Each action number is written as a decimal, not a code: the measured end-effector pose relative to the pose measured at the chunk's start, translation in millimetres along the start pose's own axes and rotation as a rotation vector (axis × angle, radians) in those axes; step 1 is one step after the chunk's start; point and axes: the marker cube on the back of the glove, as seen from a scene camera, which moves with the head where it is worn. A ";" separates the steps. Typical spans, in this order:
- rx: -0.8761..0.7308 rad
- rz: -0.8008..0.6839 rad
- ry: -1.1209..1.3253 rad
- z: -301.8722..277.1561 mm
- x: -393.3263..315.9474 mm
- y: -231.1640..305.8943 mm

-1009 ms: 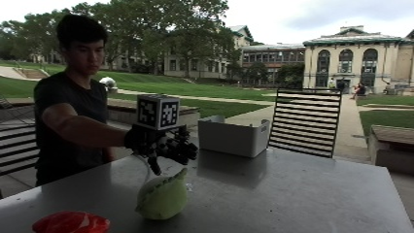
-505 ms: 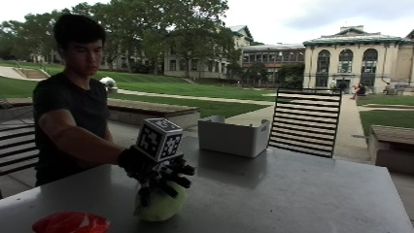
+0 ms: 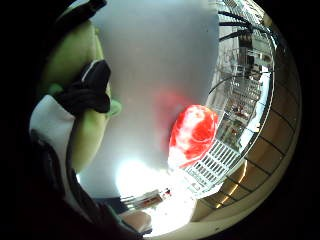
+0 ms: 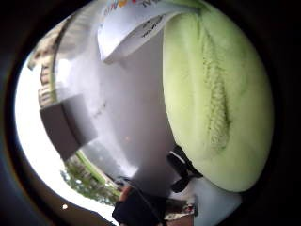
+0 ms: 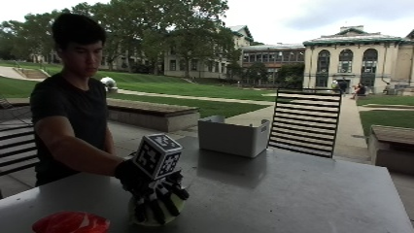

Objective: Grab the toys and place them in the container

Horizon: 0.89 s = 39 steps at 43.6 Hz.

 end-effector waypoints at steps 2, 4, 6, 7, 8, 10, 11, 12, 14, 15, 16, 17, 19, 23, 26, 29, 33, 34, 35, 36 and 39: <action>-0.001 -0.003 -0.013 -0.9 1.4 1.6; 0.010 0.000 -0.026 -2.0 2.7 2.7; 0.037 0.010 -0.034 -3.1 3.8 2.8; 0.054 0.018 -0.034 -3.7 4.4 2.4; 0.072 0.025 -0.033 -4.2 5.0 1.8; 0.102 0.039 -0.028 -5.5 6.0 0.5; 0.116 0.046 -0.026 -6.3 6.7 -0.2; 0.129 0.053 -0.025 -7.1 7.4 -1.0; 0.151 0.072 -0.032 -8.4 8.6 -2.6; 0.161 0.085 -0.040 -8.4 8.5 -3.3; 0.171 0.102 -0.052 -7.9 7.9 -3.6; 0.181 0.124 -0.065 -7.2 6.9 -3.5; 0.206 0.177 -0.083 -5.8 4.1 -2.1; 0.250 0.244 -0.061 -5.6 -2.9 2.6; 0.239 0.257 -0.060 -9.2 -4.1 4.7; 0.214 0.264 -0.086 -14.5 -5.3 8.0; 0.222 0.258 -0.106 -29.3 -11.4 16.7; 0.230 0.255 -0.110 -35.3 -14.2 19.5; 0.239 0.252 -0.114 -42.0 -17.6 22.5; 0.249 0.248 -0.118 -49.6 -21.5 25.6; 0.280 0.231 -0.132 -79.7 -36.3 36.1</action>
